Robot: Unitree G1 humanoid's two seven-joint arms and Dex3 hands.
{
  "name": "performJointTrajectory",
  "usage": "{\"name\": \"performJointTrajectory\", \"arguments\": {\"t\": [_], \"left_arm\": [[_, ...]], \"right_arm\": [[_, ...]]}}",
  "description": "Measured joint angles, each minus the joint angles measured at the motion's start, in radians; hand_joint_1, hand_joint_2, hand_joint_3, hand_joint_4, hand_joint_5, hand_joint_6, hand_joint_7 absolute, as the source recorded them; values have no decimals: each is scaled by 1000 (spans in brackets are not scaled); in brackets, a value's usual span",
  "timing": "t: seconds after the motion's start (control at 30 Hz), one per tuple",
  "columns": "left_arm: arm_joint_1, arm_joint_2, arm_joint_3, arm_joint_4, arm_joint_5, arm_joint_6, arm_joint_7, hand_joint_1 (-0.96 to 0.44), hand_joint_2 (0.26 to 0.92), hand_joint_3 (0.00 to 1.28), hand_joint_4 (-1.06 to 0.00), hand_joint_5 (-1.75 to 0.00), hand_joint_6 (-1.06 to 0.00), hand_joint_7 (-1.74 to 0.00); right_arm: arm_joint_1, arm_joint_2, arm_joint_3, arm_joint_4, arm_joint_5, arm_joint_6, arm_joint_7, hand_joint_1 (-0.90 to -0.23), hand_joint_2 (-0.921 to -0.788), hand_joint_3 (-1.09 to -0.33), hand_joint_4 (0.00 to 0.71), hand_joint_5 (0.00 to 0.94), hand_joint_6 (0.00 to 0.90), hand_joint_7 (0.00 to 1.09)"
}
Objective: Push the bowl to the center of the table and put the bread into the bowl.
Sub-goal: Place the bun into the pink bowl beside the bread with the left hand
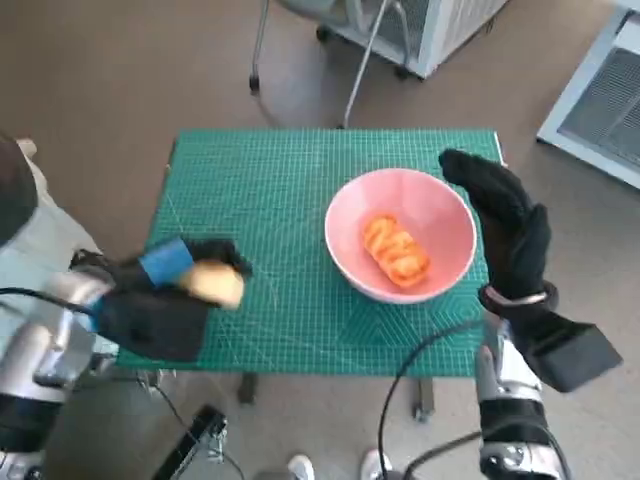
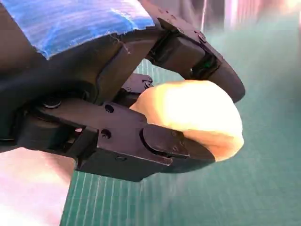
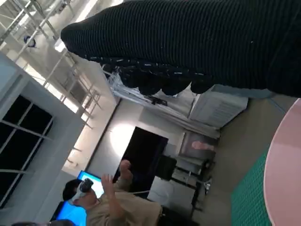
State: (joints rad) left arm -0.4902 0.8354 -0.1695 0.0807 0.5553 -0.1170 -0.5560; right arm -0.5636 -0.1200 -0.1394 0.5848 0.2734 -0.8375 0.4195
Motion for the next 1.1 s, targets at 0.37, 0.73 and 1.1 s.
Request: {"name": "performJointTrajectory", "arguments": {"t": [0.37,0.73,1.1], "left_arm": [[-247,-78,44,-128,-18,77,1,3,893,113,-581,-1256,-740,-1080],[-418,-256,-93,5,31,-31,108,1,906,87,-610,-1205,-715,-1130],[-495,-435,-242,309,114,-181,249,-1,893,73,-704,-1142,-707,-1105]], "right_arm": [[-7,-1,-7,17,2,-2,13,-547,-921,-712,374,6,79,747],[-13,-8,-15,40,1,-23,16,-543,-921,-719,375,5,80,743],[-13,-27,-24,54,3,-45,22,-563,-921,-706,377,5,90,712]]}}
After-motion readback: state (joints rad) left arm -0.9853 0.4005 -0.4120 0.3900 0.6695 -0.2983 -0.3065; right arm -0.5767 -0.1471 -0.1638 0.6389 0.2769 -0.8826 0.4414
